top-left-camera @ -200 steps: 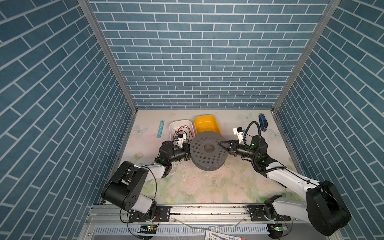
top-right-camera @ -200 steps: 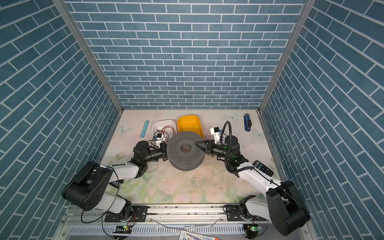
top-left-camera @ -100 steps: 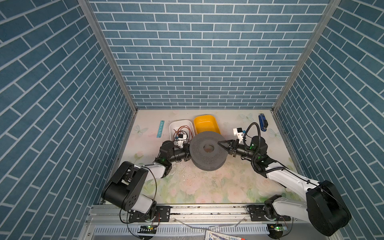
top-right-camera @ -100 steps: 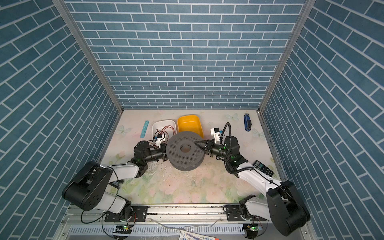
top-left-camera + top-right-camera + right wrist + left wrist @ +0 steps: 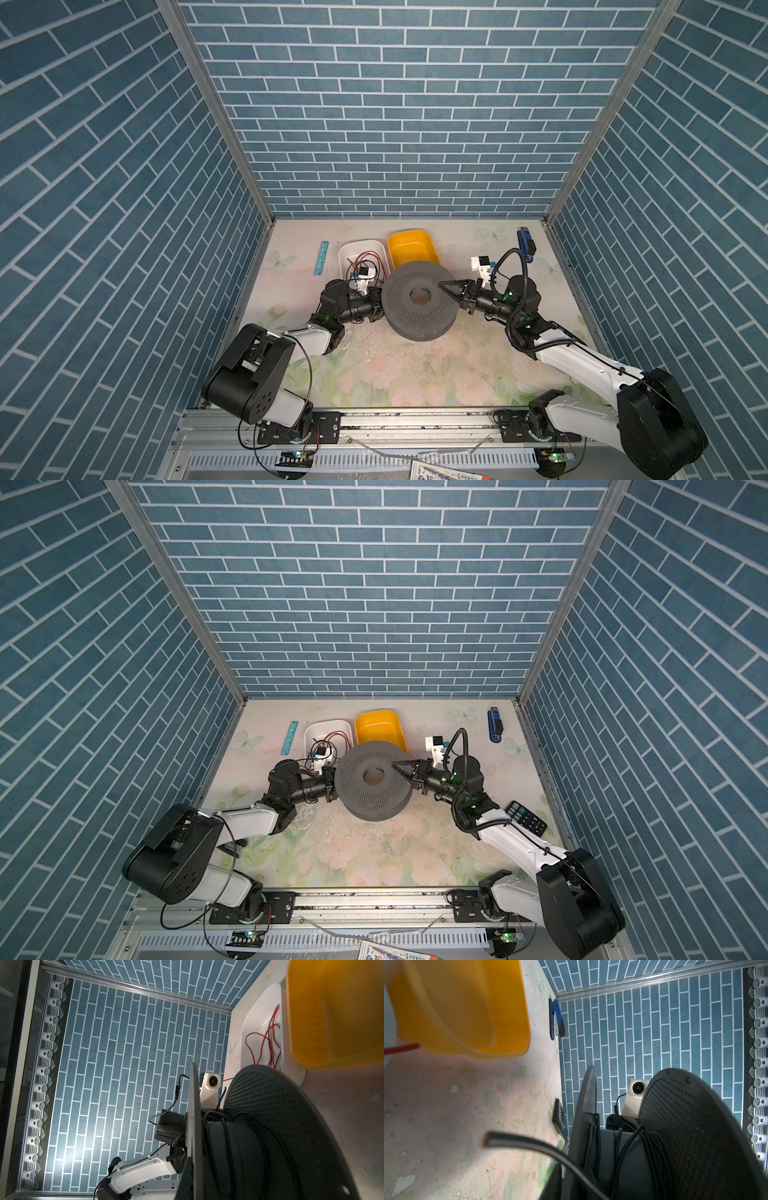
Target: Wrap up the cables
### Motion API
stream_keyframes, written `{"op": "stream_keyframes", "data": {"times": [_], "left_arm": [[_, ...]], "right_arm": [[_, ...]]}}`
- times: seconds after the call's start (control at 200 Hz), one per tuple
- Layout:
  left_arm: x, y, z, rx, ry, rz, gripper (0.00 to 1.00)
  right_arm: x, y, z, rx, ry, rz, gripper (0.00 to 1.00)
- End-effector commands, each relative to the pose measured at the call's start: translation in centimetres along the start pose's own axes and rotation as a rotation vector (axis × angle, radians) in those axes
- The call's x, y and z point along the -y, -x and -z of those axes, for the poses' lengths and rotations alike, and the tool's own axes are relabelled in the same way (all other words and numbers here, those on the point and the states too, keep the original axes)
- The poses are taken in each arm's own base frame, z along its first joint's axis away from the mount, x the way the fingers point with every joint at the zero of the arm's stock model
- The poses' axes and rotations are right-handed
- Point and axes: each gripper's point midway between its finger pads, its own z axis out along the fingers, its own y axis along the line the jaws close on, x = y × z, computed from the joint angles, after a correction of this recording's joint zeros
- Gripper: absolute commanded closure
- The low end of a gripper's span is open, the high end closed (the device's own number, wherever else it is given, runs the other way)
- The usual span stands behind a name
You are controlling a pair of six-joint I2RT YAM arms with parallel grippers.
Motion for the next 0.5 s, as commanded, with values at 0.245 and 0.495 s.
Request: {"op": "stream_keyframes", "data": {"times": [0.245, 0.495], "left_arm": [[0.79, -0.2, 0.4, -0.024, -0.02, -0.019, 0.78], [0.14, -0.13, 0.24, -0.023, -0.013, -0.007, 0.78]], "right_arm": [[-0.11, 3.15, 1.07, 0.157, 0.025, 0.081, 1.0], [-0.27, 3.27, 1.0, 0.156, 0.045, 0.067, 1.0]]}}
